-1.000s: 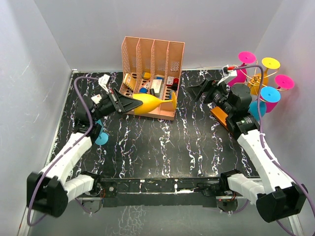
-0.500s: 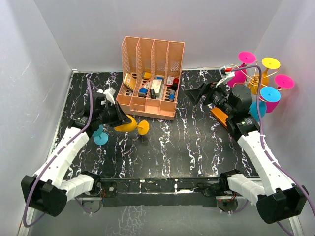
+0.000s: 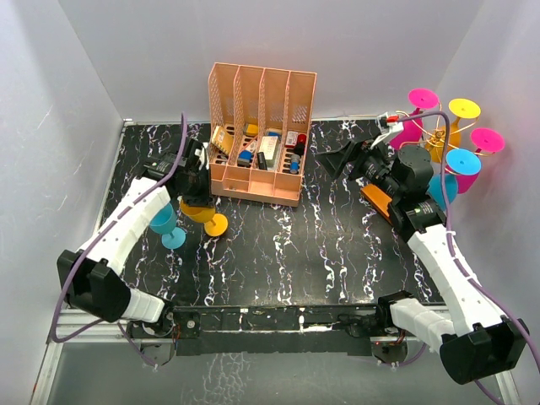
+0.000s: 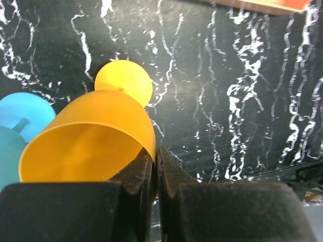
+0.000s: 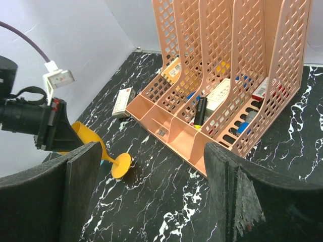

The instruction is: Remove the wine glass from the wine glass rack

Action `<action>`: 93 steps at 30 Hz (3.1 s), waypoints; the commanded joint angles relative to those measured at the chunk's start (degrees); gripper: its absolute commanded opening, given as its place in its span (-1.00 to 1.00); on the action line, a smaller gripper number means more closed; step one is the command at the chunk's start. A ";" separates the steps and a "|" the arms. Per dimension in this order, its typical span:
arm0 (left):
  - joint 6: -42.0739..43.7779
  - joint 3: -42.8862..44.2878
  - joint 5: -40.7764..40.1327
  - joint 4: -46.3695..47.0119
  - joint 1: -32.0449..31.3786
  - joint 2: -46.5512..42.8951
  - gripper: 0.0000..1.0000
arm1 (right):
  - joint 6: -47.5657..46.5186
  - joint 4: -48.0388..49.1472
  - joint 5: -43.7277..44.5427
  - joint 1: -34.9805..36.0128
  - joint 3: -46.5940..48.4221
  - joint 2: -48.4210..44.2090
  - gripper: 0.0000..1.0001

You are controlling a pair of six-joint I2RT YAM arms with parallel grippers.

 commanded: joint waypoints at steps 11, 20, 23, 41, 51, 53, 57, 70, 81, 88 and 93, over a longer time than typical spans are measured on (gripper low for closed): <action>3.61 0.16 -6.17 -3.51 -0.79 2.63 -0.85 | 11.44 0.98 10.17 0.06 4.07 -0.63 0.97; 4.29 0.52 -6.75 -2.69 -0.78 1.39 -0.27 | 2.84 -1.91 9.21 0.11 8.26 -2.43 0.97; 4.41 2.40 -6.01 -2.14 -0.78 -0.46 -0.09 | 0.31 -2.19 10.64 0.09 9.12 -4.37 0.97; 2.98 2.42 3.54 45.85 -0.78 -10.97 0.70 | -10.21 -22.38 40.50 0.16 20.94 -12.57 0.97; 7.84 -5.93 1.39 53.50 -4.28 -13.79 0.81 | -13.97 -33.04 64.27 0.17 25.85 -15.94 0.94; 9.55 -7.65 -1.20 53.57 -6.05 -15.14 0.84 | -15.53 -34.17 66.92 0.18 28.05 -14.00 0.93; 12.12 -11.55 -5.78 53.87 -9.79 -18.58 0.90 | -18.82 -36.23 70.26 0.19 32.67 -8.33 0.92; 18.13 -19.76 -17.50 59.83 -18.49 -22.41 0.94 | -17.54 -34.55 66.38 0.10 43.31 12.27 0.81; 21.46 -23.05 -23.14 63.19 -21.89 -22.98 0.94 | -29.69 -31.80 70.86 0.09 54.07 33.83 0.55; 22.21 -24.00 -24.14 64.40 -22.57 -23.67 0.94 | -41.11 -22.09 76.64 0.06 54.58 40.05 0.43; 22.18 -24.14 -24.73 64.77 -23.22 -24.16 0.94 | -48.91 -17.67 79.30 -0.01 55.56 43.81 0.40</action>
